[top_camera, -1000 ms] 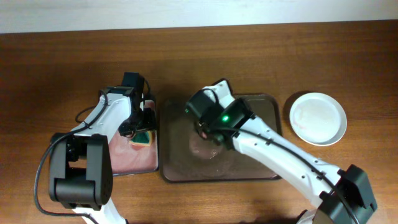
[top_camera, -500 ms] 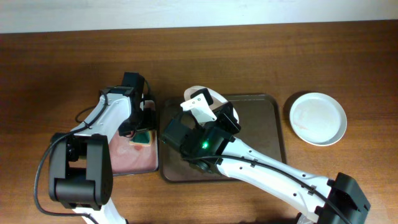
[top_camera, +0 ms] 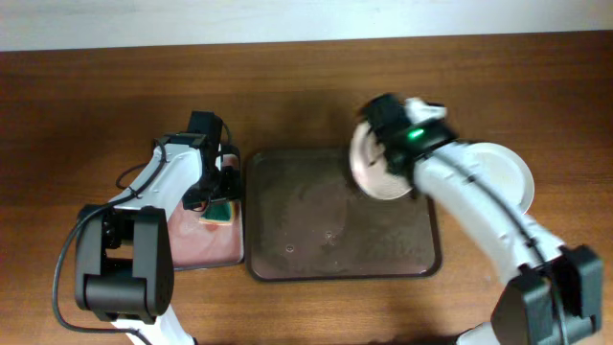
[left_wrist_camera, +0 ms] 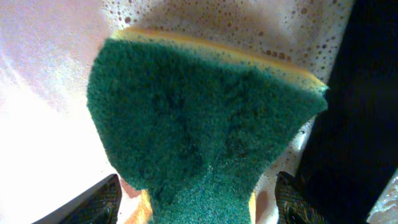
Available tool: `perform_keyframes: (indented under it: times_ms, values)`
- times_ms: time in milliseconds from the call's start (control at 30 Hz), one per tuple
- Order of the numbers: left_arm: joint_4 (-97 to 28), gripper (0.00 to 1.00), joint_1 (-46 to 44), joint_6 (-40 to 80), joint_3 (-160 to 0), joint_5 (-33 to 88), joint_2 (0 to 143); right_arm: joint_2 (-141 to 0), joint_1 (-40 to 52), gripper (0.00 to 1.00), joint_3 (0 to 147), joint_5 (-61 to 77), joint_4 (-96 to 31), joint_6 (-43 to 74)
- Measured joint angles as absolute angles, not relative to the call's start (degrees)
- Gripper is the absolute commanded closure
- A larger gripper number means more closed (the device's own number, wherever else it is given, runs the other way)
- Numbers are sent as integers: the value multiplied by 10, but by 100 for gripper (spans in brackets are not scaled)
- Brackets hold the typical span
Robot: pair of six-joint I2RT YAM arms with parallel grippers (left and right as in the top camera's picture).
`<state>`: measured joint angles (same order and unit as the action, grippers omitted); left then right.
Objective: Clean dirty plates on tray and stack at the side
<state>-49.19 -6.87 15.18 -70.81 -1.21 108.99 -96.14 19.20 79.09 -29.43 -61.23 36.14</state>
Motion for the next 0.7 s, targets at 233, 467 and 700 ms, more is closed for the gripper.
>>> perform_keyframes:
  times_ms: [233,467,700]
  values:
    - [-489,23,-69,152,-708,-12,1090,-961,-143,96,791,-53,-641,345]
    - [-488,22,-69,152,-708,-12,1090,-962,-283,92,788,-16,-658,320]
    - [-502,10,-69,152,-709,-12,1090,-962,-289,58,766,34,-652,283]
